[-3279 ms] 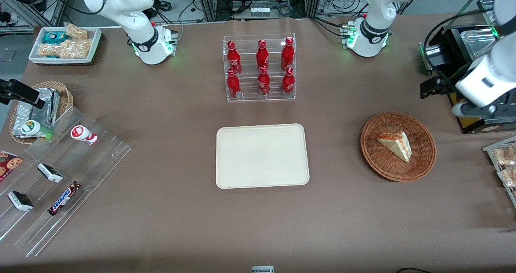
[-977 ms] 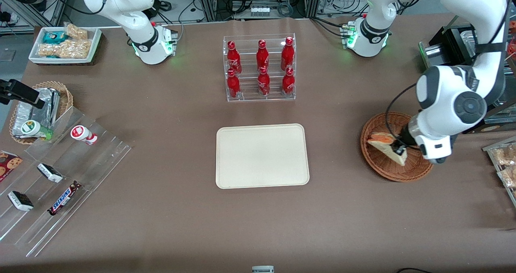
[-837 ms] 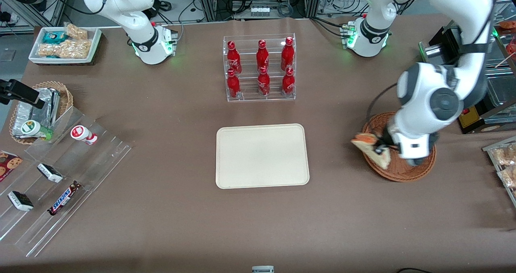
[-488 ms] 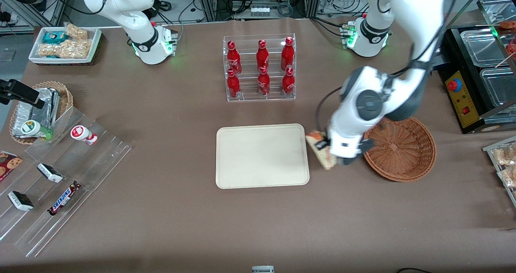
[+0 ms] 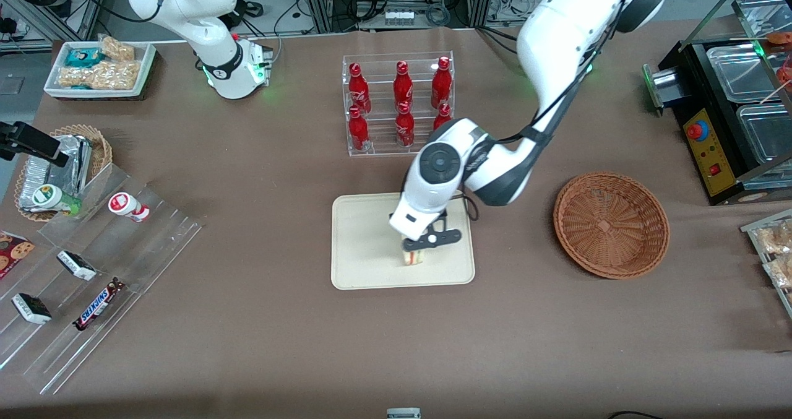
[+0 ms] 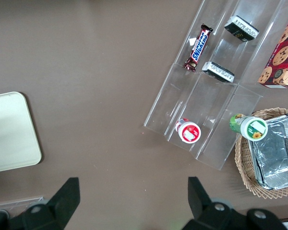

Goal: Place sandwich from basket to tray
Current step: 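Lower the sandwich onto the tray and open the left gripper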

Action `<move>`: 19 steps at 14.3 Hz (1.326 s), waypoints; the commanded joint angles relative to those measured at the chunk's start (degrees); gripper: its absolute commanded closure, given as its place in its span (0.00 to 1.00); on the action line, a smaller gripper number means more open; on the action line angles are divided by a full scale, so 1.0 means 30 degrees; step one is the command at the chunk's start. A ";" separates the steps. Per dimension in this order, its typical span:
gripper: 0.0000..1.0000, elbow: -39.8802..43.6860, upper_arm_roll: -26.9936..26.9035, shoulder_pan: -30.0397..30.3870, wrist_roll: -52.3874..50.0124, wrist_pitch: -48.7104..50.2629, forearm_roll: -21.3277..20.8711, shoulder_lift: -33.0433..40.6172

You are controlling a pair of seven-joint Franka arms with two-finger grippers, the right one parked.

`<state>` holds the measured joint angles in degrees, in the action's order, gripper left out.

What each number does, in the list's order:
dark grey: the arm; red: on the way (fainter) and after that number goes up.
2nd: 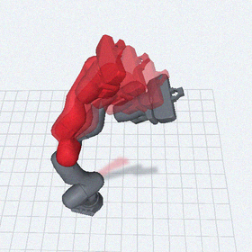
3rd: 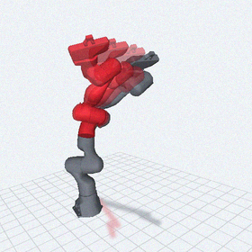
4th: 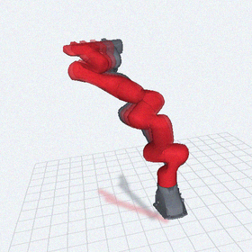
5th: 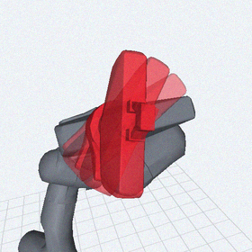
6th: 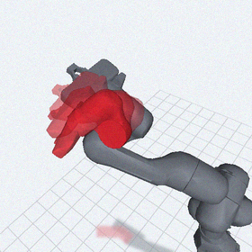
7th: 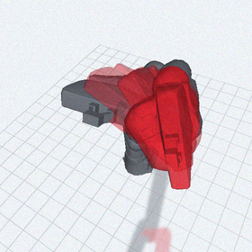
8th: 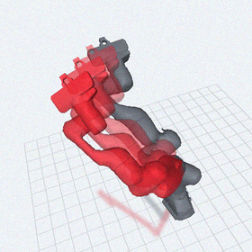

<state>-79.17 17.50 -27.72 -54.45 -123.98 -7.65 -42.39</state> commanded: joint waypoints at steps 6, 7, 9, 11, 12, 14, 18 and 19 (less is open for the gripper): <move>0.49 0.1958 -0.0207 -0.0897 0.0574 0.0427 -0.1610 -0.2365; 0.00 0.1987 -0.0207 -0.0897 0.0399 0.0427 -0.1581 -0.2249; 0.00 0.2016 -0.0177 -0.0839 0.0398 0.0835 -0.1435 -0.1200; 0.00 0.1987 -0.0177 -0.0199 0.0163 0.1624 -0.0009 0.0264; 0.00 0.1813 -0.0177 0.0241 0.0221 0.2092 0.0350 0.1287; 0.00 0.1869 -0.0235 0.0304 0.0338 0.3904 0.0295 0.2871; 0.00 -0.0201 -0.0528 0.2139 0.1247 0.5994 -0.0234 0.5596; 0.00 -0.0848 -0.0442 0.2875 0.1276 0.6081 -0.0117 0.6097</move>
<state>-74.82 16.13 -23.70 -51.94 -105.23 -8.24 -28.44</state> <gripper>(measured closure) 0.000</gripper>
